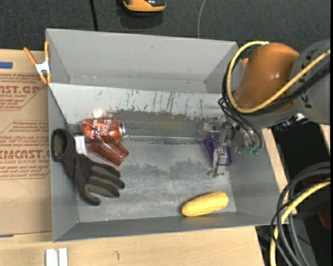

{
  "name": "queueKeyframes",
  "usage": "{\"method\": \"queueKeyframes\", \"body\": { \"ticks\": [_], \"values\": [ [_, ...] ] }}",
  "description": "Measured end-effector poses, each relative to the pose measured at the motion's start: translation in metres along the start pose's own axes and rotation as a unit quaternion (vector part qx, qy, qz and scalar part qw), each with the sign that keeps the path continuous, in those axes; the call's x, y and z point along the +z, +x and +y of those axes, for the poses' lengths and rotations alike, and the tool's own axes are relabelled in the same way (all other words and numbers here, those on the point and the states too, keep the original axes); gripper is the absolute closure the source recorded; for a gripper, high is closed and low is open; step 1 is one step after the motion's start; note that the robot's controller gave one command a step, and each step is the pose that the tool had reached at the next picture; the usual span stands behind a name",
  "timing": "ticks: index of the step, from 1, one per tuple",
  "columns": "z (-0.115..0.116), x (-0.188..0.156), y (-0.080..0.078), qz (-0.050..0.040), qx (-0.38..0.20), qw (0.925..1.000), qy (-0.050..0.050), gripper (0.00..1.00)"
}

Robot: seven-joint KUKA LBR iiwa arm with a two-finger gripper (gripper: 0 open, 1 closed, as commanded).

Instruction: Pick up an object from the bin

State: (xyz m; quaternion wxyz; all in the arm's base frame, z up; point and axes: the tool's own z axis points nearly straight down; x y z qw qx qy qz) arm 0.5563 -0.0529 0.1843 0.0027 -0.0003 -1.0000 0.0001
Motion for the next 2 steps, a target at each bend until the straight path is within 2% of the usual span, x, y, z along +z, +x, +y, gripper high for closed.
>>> {"method": "queueKeyframes", "body": {
  "ticks": [1,2],
  "values": [
    [0.000,-0.005,-0.001,-0.0035,0.000,1.0000,0.000,0.00],
    [-0.005,0.023,0.008,-0.0067,-0.040,0.9992,0.000,0.00]
  ]
}}
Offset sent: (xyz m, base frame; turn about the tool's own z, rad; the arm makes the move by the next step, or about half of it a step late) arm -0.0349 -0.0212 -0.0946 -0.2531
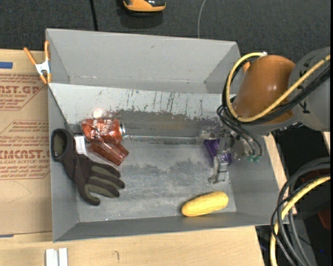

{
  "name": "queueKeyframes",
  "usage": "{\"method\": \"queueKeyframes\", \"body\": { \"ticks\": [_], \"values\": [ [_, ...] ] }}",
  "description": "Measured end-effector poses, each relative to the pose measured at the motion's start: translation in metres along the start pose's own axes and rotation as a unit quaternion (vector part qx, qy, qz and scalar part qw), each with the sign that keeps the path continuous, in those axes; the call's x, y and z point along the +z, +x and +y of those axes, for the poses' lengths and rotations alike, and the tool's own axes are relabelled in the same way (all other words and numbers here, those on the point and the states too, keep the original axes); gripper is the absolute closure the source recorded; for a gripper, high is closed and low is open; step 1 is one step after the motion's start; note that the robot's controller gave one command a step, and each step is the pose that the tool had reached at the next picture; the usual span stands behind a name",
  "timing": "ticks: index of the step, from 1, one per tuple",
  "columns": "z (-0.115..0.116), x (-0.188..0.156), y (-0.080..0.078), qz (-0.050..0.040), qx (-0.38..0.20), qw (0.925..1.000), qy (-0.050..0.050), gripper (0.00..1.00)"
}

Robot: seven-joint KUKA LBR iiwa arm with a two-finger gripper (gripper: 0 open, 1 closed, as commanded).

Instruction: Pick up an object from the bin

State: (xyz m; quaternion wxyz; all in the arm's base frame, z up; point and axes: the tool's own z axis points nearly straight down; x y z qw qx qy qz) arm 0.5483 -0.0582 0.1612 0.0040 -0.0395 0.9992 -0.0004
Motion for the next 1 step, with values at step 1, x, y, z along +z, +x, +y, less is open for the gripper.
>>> {"method": "queueKeyframes", "body": {
  "ticks": [1],
  "values": [
    [-0.0192,0.0652,0.0545,0.0017,-0.022,0.9997,-0.001,0.00]
  ]
}}
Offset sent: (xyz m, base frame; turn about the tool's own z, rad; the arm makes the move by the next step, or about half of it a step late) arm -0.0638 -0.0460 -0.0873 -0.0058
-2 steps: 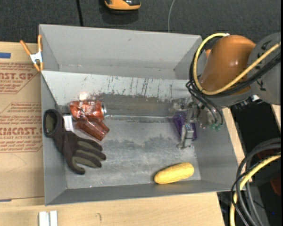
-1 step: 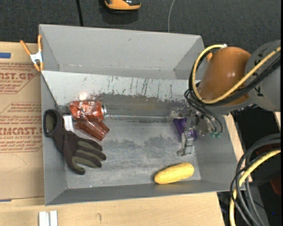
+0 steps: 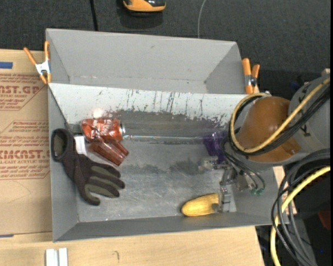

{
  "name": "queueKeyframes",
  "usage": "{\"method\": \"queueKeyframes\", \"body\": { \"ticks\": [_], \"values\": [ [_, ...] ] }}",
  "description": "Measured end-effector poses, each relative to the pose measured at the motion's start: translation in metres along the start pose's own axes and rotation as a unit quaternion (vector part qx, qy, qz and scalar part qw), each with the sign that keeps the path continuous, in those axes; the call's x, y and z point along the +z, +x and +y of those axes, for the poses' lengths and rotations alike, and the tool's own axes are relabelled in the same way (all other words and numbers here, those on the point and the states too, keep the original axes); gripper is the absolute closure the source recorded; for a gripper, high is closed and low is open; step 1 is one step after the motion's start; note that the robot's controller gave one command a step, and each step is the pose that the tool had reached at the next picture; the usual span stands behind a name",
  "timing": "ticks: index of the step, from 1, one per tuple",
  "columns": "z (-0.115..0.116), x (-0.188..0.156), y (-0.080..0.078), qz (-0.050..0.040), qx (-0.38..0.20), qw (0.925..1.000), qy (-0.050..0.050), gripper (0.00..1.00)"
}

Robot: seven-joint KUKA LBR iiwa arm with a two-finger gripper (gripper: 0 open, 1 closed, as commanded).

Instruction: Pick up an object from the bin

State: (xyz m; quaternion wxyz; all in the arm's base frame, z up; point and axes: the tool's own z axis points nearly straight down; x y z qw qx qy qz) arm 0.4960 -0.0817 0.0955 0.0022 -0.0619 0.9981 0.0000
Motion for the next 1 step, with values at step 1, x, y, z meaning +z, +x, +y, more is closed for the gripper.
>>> {"method": "queueKeyframes", "body": {
  "ticks": [1],
  "values": [
    [-0.0205,0.0208,0.0114,-0.0020,0.021,0.9998,0.000,0.00]
  ]
}}
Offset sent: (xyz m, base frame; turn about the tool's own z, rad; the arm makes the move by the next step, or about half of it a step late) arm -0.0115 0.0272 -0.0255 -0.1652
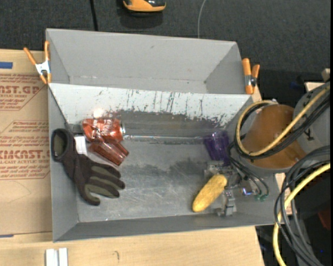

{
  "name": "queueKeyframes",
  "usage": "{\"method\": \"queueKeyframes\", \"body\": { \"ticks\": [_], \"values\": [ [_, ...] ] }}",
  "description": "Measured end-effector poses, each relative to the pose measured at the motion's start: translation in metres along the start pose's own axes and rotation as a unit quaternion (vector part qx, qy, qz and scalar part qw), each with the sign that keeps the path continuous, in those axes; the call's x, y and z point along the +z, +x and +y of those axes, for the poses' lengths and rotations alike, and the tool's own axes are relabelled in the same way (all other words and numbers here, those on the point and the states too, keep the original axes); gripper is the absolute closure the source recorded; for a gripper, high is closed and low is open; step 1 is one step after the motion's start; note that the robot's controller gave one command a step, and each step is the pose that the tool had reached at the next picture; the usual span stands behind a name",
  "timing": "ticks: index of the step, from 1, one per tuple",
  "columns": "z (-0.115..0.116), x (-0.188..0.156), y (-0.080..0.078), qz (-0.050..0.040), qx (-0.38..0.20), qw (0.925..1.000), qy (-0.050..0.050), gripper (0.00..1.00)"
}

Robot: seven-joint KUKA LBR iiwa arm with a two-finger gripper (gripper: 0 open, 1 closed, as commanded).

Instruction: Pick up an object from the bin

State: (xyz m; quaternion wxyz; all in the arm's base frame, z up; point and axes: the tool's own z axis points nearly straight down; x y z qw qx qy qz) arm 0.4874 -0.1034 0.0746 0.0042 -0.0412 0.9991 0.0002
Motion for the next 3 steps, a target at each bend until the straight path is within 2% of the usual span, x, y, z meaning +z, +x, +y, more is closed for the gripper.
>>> {"method": "queueKeyframes", "body": {
  "ticks": [1,2,3],
  "values": [
    [0.050,0.005,-0.001,0.0037,-0.103,0.9946,-0.001,1.00],
    [0.050,0.005,-0.001,0.0038,-0.103,0.9946,-0.001,1.00],
    [0.056,-0.196,-0.017,-0.0003,-0.113,0.9936,0.001,1.00]
  ]
}}
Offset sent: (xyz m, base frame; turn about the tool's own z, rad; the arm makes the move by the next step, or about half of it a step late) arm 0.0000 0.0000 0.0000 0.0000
